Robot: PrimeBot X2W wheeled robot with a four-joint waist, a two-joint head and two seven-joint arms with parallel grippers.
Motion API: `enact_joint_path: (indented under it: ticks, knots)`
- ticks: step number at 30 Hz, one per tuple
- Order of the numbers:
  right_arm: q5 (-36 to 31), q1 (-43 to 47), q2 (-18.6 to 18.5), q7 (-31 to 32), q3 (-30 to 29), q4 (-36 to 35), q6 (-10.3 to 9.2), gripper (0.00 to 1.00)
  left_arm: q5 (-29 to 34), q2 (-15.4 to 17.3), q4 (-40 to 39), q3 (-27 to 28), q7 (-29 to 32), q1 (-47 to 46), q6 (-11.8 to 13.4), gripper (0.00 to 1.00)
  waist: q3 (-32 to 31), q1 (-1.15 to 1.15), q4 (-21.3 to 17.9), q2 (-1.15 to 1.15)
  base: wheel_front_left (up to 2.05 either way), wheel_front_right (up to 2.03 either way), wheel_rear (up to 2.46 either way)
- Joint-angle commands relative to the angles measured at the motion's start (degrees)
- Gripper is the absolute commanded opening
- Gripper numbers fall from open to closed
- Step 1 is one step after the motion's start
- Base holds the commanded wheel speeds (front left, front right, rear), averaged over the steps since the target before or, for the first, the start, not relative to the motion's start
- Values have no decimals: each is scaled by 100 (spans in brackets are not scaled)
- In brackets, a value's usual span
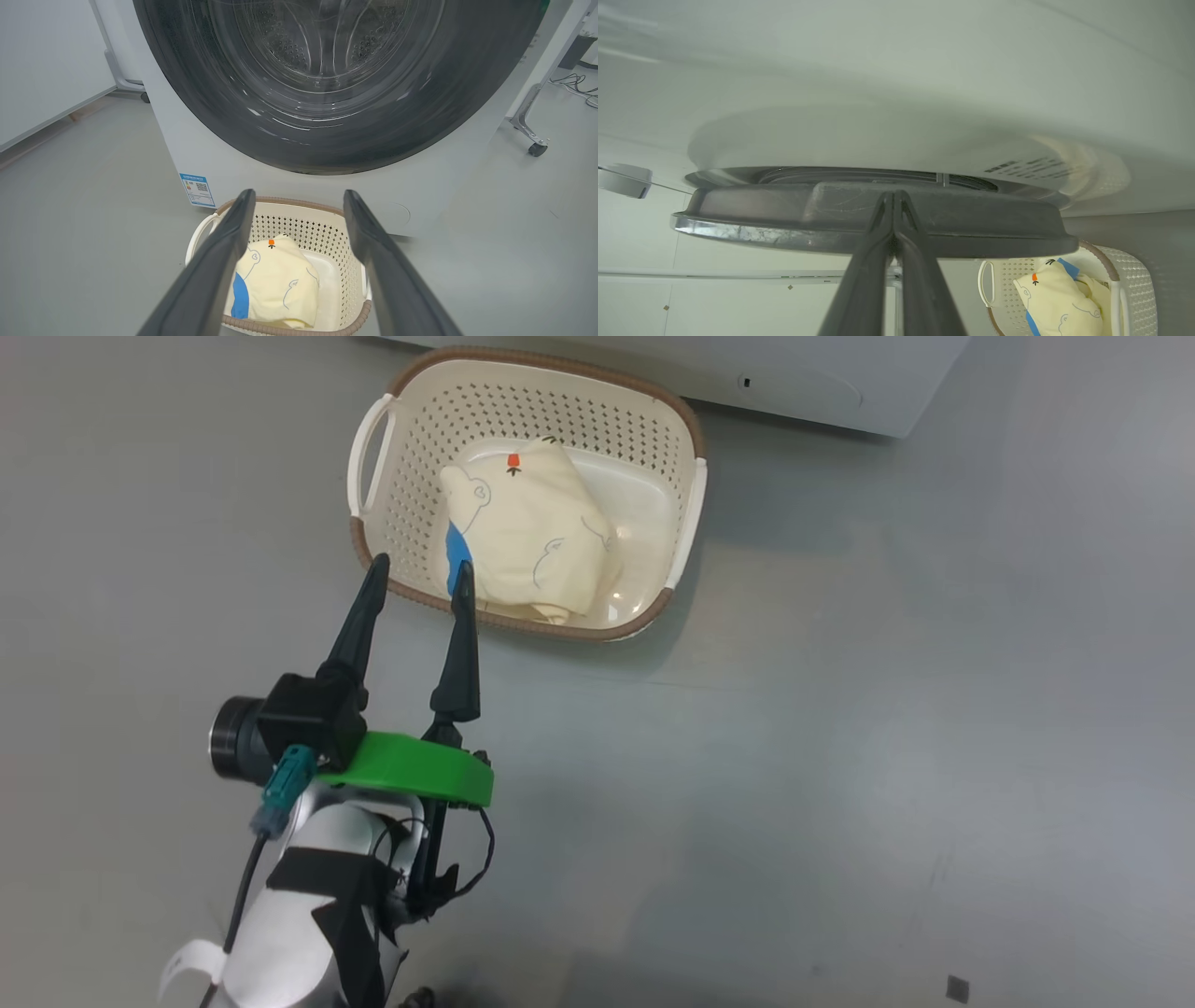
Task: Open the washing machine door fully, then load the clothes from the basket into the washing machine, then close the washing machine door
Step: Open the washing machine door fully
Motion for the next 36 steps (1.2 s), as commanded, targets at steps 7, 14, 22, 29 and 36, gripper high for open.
enact_joint_path:
  ticks: [7,14,22,29,36]
  knots:
    - [-407,-658,35,-29,52,205,-15,0,-191,104,-215,-13,-63,-76,108,100,89,0,244,0,0,0,0]
    - [-675,-906,68,50,113,462,-15,0,-274,104,-227,-131,-63,-95,157,100,138,0,377,0,0,0,0]
    - [-765,-862,150,425,256,485,-15,0,-324,104,-242,-158,-63,-111,192,100,202,0,382,0,0,0,0]
    - [-623,-677,229,919,330,240,-15,0,-298,104,-220,-114,-63,-143,206,100,221,0,307,0,0,0,0]
    - [-396,-302,316,1592,430,-218,-15,0,-252,104,-201,-43,-63,-144,213,100,192,0,188,0,0,0,0]
